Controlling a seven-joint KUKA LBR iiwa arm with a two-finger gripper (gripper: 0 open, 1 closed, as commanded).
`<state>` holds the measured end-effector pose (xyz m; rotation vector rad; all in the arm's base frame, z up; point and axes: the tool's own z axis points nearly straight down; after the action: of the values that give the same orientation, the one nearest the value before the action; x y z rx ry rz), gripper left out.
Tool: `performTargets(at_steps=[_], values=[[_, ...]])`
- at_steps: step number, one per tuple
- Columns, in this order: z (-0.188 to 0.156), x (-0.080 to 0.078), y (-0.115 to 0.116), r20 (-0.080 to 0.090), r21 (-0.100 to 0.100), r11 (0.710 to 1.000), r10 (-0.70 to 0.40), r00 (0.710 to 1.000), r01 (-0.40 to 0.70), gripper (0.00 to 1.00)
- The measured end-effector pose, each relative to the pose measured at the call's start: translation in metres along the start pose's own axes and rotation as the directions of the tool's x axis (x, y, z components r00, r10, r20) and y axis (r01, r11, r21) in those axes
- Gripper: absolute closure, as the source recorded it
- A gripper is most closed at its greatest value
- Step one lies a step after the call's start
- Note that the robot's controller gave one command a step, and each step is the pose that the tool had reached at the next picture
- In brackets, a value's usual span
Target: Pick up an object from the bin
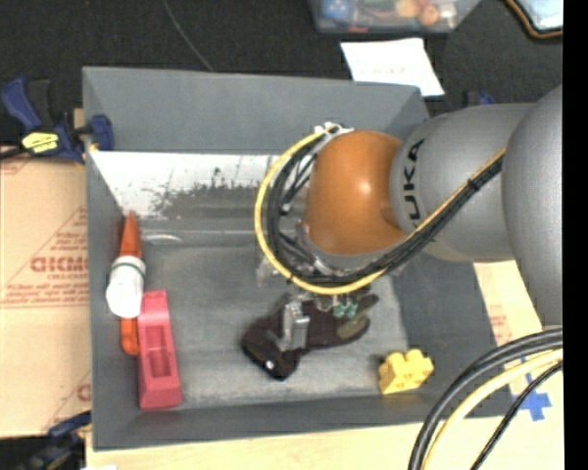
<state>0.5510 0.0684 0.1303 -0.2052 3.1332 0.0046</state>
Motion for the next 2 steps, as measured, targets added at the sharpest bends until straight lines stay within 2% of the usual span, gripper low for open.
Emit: performTargets(at_steps=[1, 2], values=[[0.0318, 0.0336, 0.0101, 0.006, 0.000, 0.999, 0.046, 0.999, -0.046, 1.00], [0.0318, 0.0336, 0.0099, 0.006, 0.000, 0.999, 0.047, 0.999, -0.047, 1.00]])
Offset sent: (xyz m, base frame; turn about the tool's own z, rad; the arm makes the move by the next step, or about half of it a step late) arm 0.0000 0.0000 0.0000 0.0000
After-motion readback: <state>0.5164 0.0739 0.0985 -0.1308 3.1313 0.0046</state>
